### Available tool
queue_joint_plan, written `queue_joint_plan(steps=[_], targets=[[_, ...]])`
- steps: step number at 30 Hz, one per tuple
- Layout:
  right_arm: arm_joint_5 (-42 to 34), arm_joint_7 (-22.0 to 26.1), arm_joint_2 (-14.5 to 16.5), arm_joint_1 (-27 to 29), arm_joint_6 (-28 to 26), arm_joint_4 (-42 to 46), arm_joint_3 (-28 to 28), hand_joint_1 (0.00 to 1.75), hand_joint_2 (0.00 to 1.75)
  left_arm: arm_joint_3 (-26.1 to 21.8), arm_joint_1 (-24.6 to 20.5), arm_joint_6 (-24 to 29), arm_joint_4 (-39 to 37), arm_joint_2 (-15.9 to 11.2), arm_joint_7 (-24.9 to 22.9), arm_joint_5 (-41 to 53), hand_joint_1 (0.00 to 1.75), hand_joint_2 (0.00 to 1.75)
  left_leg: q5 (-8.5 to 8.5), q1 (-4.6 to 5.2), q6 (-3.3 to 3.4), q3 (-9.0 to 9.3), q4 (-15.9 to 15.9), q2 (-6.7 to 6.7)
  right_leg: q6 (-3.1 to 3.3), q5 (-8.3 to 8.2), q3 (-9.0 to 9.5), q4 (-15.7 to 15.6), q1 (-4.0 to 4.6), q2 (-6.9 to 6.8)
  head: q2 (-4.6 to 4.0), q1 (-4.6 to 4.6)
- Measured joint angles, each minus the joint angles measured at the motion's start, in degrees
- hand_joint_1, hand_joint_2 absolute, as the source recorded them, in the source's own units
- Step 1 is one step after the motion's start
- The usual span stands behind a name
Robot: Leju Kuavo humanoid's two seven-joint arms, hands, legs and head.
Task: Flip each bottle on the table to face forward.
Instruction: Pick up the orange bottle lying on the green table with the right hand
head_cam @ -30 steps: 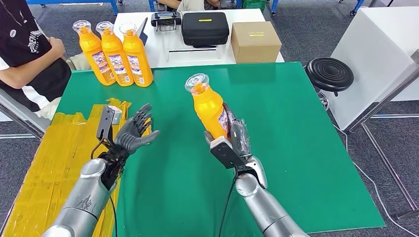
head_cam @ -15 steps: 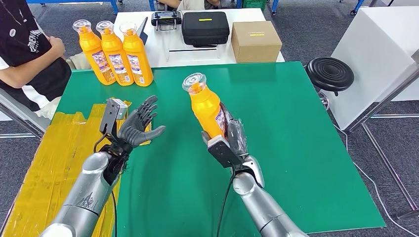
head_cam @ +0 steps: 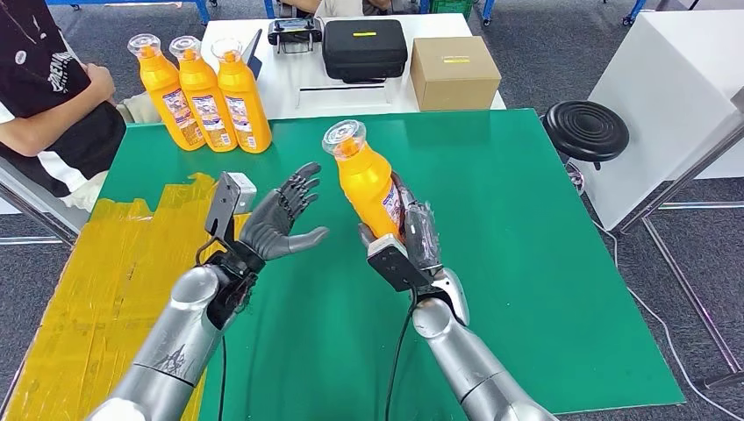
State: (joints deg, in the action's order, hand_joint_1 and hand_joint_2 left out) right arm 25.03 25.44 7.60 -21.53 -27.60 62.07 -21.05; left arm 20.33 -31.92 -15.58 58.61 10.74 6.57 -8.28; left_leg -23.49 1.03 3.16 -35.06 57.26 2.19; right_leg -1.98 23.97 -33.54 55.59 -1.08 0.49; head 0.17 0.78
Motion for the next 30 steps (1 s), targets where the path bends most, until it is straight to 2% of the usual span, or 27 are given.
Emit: queue_joint_plan(steps=[11, 30], targets=[[2.6, -0.1, 3.5, -3.0, -6.3, -2.9, -0.1, 1.75, 1.75, 5.5, 1.6, 1.6, 4.5, 1.7, -1.7, -5.3, 0.00, 1.75, 0.01, -0.01, -0.01, -0.05, 0.0, -0.03, 0.00, -0.01, -0.07, 0.0, 0.01, 0.01, 0.00, -0.01], [5.3, -1.5, 7.8, -6.4, -9.5, -7.9, -1.0, 1.75, 1.75, 6.0, 0.8, 4.2, 5.2, 1.9, -3.3, -7.1, 0.00, 1.75, 0.02, -0.01, -0.01, -0.07, 0.0, -0.02, 0.00, -0.01, -0.10, 0.0, 0.01, 0.01, 0.01, -0.01]])
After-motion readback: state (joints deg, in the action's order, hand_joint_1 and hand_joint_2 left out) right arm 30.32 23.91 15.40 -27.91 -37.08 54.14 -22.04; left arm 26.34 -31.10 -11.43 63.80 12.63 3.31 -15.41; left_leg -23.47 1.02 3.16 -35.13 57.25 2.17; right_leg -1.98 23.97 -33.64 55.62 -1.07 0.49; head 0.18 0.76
